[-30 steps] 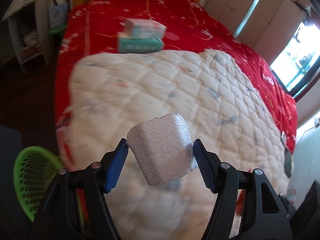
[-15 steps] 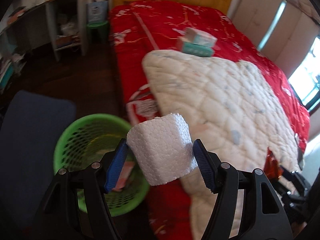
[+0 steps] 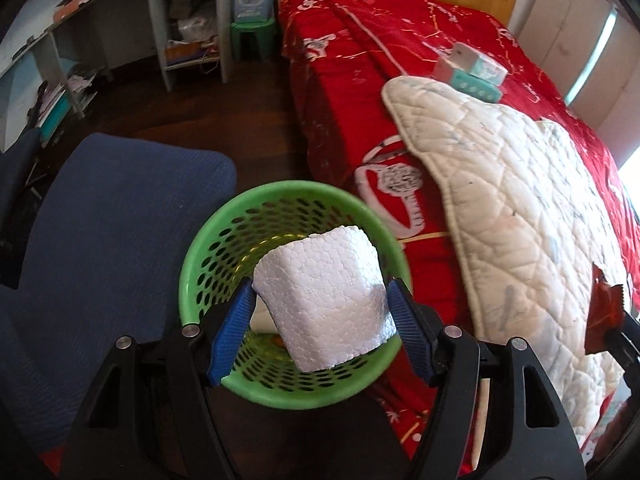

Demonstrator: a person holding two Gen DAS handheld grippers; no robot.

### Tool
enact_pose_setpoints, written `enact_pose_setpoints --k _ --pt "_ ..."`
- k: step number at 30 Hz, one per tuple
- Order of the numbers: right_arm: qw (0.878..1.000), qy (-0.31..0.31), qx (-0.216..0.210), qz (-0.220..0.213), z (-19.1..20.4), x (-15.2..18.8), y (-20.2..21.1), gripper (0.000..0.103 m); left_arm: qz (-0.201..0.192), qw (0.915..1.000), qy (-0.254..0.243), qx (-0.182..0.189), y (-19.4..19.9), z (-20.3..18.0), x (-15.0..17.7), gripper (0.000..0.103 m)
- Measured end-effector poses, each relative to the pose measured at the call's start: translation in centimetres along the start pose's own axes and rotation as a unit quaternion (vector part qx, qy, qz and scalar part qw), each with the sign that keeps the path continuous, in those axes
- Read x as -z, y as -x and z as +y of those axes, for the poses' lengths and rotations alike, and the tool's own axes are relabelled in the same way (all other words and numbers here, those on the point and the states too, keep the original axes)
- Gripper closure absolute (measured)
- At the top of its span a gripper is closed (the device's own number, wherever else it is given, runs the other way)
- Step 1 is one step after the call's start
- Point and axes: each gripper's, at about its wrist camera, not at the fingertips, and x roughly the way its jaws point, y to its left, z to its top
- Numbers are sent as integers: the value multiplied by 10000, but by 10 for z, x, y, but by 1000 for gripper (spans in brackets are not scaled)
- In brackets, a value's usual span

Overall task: Collect trash
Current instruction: 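Carry the foam block over the wastebasket and open the left tool, then lower the orange wrapper into the wastebasket and open the right tool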

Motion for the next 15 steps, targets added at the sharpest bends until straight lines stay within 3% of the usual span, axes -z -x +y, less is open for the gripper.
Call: enact_pose_setpoints --k 6,15 --pt "10000 58 -47 60 8 -2 -8 42 80 9998 177 -42 -5 16 3 25" --pt "9997 151 -109 143 17 -3 -18 42 64 9996 280 -10 -1 32 6 24"
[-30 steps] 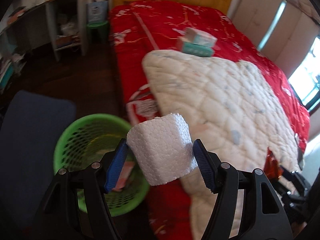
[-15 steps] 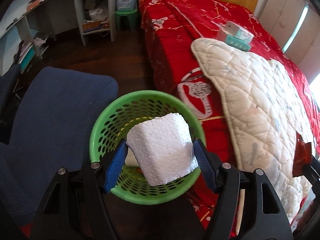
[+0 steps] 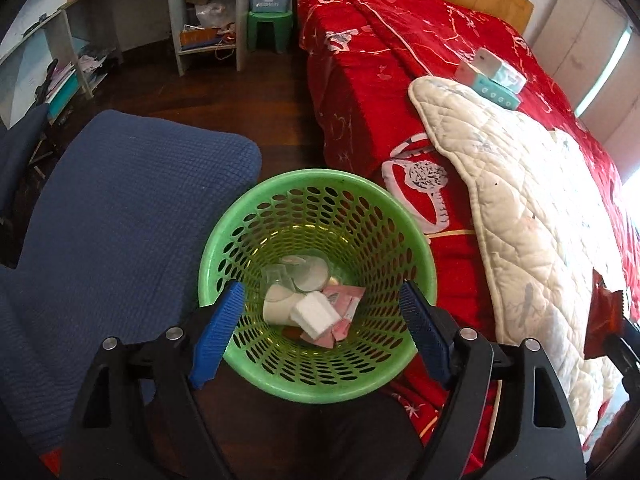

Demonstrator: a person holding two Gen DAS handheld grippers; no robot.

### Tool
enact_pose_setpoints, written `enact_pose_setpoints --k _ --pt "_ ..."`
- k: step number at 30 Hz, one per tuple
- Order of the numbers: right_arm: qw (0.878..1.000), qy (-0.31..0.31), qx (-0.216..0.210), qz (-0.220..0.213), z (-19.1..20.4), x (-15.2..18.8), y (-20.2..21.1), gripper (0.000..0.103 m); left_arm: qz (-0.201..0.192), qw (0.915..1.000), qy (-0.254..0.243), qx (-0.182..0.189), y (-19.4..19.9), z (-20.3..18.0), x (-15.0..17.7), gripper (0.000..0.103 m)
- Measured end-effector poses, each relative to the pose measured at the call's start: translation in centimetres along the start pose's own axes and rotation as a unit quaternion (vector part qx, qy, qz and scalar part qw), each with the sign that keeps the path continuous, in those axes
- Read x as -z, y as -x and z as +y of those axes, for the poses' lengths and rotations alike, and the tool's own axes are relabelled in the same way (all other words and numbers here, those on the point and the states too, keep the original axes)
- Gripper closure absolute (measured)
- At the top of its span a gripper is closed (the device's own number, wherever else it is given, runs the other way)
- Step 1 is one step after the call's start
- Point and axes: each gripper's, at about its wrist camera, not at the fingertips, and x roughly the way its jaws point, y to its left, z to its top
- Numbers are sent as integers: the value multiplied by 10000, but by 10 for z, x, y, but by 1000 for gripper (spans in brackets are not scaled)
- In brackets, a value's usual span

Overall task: Collect trash
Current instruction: 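Lower the orange wrapper into the wastebasket and open the right tool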

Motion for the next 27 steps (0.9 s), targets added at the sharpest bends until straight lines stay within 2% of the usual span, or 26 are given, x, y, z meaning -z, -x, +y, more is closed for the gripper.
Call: enact_pose_setpoints --k 15,27 --pt "9994 202 -238 120 27 -10 -22 42 -335 9993 99 -129 28 19 -3 24" --pt "9969 381 -644 246 72 -26 -58 42 -544 9974 405 -247 48 54 -8 24"
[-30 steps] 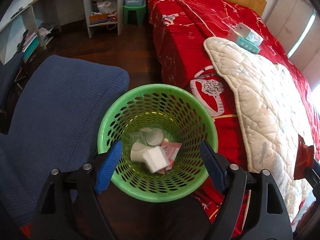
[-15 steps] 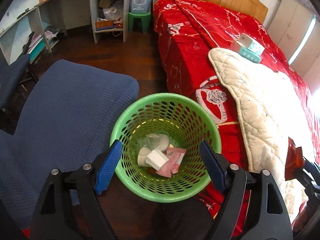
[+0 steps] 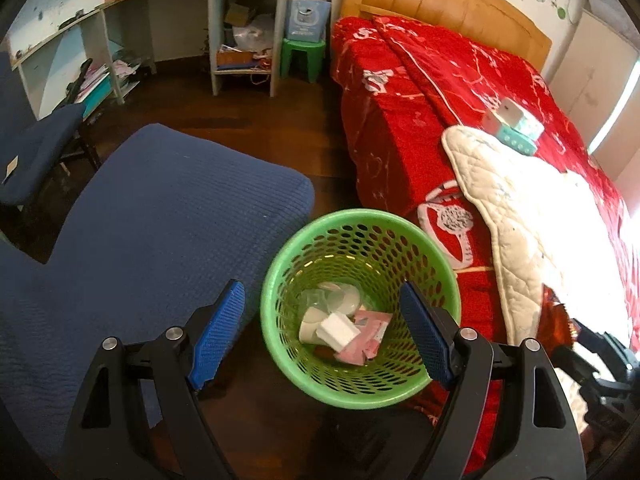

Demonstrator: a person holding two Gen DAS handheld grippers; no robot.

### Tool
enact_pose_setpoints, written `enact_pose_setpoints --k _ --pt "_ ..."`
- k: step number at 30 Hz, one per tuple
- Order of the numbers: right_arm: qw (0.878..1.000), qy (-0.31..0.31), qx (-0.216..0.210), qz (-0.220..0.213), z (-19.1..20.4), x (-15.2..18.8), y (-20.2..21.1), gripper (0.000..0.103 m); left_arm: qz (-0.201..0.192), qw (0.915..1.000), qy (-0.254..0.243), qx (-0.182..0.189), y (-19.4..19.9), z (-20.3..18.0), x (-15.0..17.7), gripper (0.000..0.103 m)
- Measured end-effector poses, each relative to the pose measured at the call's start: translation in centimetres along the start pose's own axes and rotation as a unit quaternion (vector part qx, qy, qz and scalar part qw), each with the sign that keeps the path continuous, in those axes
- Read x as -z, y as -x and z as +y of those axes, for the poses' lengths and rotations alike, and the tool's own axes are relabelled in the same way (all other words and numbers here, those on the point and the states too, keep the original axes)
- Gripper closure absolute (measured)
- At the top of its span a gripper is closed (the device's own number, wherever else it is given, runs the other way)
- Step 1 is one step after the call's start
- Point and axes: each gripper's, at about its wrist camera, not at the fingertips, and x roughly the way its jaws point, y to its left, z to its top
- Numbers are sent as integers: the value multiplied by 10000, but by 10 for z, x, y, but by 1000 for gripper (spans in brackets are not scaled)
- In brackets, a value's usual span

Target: Collect trash

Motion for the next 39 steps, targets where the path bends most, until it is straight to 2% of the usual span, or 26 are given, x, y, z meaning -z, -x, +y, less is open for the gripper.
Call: enact_pose_setpoints --k 10,18,20,26,32,39 --pt "9994 129 -294 151 42 -13 -51 40 -148 9996 223 1 9 23 -5 24" --pt "9981 -119 -561 204 52 -11 -78 26 -119 9994 316 45 6 28 -1 24" --pt "9983 -137 -540 184 51 -11 -76 20 -115 9994 317 69 6 28 0 24" --pt "9979 -170 -620 119 48 -9 -69 15 -113 9993 326 107 7 26 1 24" --pt "9973 -204 -691 119 50 -9 -68 15 -147 9994 288 118 13 22 1 24" --pt "9992 -4 -397 57 48 -1 -47 15 -179 9994 263 146 18 17 3 24"
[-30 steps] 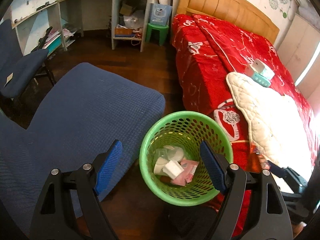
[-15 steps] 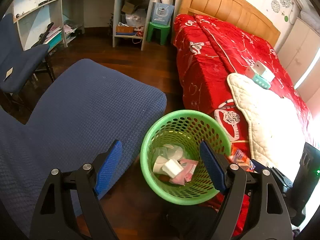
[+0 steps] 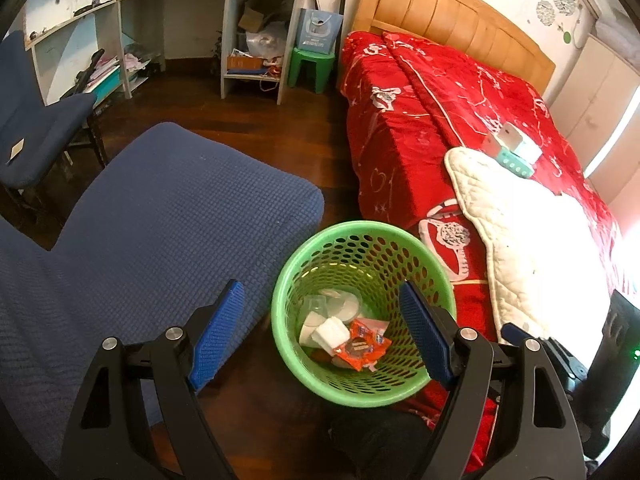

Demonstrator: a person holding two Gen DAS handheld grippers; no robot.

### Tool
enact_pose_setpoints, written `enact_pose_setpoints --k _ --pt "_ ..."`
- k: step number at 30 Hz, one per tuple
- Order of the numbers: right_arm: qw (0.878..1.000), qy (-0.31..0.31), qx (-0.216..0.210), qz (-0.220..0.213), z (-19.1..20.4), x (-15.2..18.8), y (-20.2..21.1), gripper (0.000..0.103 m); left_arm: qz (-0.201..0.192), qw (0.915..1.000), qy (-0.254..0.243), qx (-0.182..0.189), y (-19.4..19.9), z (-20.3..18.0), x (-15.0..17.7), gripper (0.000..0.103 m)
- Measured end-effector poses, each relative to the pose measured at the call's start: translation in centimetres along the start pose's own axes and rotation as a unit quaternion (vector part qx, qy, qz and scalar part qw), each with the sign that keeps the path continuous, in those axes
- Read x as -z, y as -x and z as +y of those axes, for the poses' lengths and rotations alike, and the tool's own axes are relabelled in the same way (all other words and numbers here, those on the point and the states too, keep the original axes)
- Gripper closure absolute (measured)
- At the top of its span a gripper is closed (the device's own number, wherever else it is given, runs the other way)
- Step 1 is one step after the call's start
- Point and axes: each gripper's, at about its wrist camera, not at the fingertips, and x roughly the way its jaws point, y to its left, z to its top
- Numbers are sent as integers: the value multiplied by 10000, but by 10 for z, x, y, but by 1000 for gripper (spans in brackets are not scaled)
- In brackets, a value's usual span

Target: Collect trash

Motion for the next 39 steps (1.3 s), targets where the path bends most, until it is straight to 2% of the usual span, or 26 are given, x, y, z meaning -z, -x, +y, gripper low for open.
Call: enact_pose_setpoints --k 8,10,18,32,39 --pt "9979 -101 624 -169 -25 12 48 14 -66 9995 -271 134 8 -29 8 24" --pt "9963 -147 812 -232 -32 17 61 13 -105 9991 -365 180 11 -40 11 21" --pt "9855 -318 1621 -397 -61 34 118 12 -272 9957 -835 310 26 -92 28 17" --pt "9637 -891 2422 -681 -104 76 203 10 -612 9843 -1552 567 55 -179 67 10" --pt "9508 -1131 2760 -840 -124 92 237 10 -610 9803 -1737 718 60 -208 81 9"
